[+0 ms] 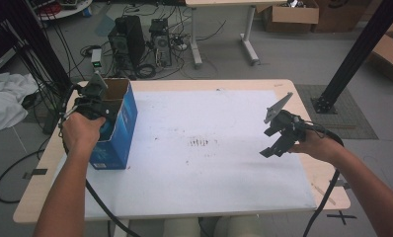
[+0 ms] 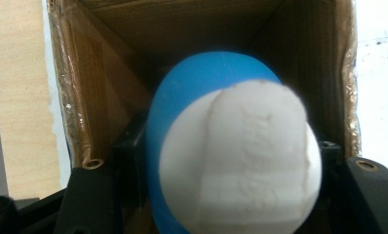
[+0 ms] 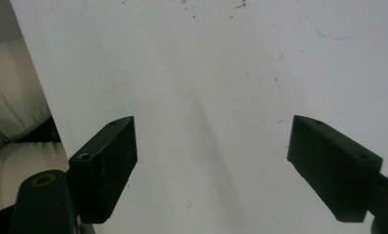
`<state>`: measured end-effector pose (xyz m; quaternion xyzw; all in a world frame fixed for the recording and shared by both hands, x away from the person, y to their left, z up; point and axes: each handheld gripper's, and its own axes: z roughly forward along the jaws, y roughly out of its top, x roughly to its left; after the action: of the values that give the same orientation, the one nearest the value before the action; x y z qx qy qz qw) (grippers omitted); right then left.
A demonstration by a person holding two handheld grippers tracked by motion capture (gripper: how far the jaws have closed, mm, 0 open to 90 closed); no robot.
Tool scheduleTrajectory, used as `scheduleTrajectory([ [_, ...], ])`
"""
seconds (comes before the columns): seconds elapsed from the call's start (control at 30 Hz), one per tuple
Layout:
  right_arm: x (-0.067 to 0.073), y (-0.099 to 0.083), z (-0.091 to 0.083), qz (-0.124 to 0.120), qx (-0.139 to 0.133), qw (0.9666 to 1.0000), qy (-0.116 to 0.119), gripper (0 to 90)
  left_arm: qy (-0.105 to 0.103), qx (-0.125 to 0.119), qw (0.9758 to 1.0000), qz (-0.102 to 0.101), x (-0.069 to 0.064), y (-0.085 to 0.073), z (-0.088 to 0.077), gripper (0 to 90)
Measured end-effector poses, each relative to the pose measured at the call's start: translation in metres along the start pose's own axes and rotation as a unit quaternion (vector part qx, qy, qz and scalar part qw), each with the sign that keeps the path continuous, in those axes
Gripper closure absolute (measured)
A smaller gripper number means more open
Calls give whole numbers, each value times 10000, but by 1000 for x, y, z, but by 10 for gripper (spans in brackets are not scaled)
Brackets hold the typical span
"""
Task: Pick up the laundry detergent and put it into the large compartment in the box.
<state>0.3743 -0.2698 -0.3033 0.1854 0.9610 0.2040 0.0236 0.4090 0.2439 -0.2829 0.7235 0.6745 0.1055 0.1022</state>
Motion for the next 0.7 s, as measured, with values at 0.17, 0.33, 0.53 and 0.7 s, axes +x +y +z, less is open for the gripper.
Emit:
scheduleTrajectory([
  [0.17,0,0,0,-5,-7,10000,0,183,-17,36,10000,-9,1,0,0,379],
  [0.33,1,1,0,-16,-11,10000,12,184,-79,7,10000,-36,4,-1,0,377],
  [0.53,1,0,0,-17,-22,10000,-1,183,-115,5,9999,-54,4,-2,1,375],
  [0.7,2,1,0,-31,-26,10000,-2,183,-165,-1,9998,-101,6,-1,1,374],
])
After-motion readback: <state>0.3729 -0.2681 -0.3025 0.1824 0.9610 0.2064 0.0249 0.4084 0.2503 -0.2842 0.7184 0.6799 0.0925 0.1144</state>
